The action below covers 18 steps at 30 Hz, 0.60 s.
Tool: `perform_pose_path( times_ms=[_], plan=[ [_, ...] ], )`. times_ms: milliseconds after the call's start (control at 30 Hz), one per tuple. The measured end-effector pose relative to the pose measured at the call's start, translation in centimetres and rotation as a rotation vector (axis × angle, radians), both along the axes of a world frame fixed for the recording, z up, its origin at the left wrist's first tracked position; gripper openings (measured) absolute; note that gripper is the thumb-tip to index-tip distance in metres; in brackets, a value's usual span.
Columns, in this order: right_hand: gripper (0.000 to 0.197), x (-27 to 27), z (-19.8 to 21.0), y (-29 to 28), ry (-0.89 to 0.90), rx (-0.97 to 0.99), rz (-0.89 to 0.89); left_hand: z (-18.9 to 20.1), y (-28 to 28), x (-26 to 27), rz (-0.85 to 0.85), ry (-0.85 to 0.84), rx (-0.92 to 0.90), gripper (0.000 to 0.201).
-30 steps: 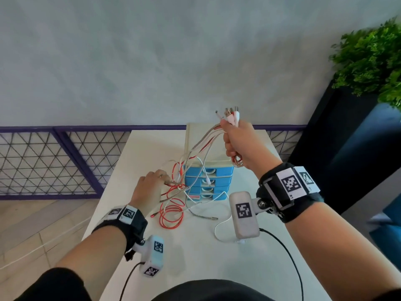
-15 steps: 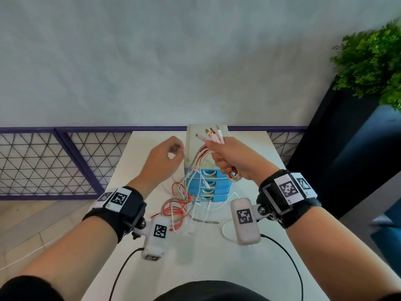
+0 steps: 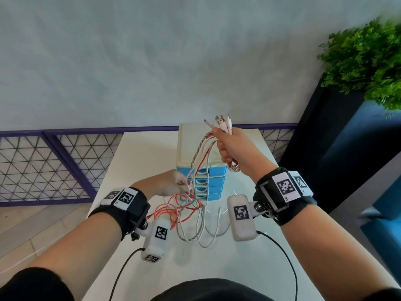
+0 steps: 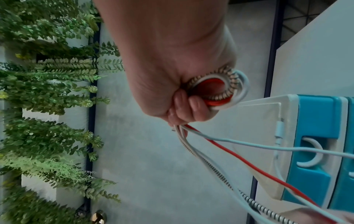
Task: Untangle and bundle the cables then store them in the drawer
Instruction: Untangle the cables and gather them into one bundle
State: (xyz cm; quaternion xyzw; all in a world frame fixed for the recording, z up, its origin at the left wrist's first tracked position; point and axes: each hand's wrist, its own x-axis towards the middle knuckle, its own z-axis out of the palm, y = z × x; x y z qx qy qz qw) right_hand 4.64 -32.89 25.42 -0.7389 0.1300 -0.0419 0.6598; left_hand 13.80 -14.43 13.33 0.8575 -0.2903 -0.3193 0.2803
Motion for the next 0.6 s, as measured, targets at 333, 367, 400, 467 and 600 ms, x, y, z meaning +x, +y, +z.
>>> perform_pose_path(
  times_ms=[333,367,400,467,600],
  plan=[
    [0.025,-0.2,-0.4,-0.9,0.083,-0.132,-0.068,-1.4,4.2,-0.1,0.298,0.432,-0.395,0.027],
    [0.026,-0.1,-0.5,-0.8,0.083,-0.133,-0.075,-1.3,4.4,-0.2,0.309,0.430,-0.393,0.026],
    [0.026,0.0,-0.5,-0.7,0.086,-0.133,-0.083,-1.5,4.6,-0.1,0.332,0.393,-0.366,0.021],
    [0.025,0.0,-0.4,-0.5,0.095,-0.130,-0.093,-1.7,5.0,0.2,0.319,0.227,-0.254,0.015],
    [0.022,0.2,0.4,-0.9,0.043,-0.132,-0.139,-2.4,6.6,1.1,0.066,-0.090,0.243,0.014]
  ],
)
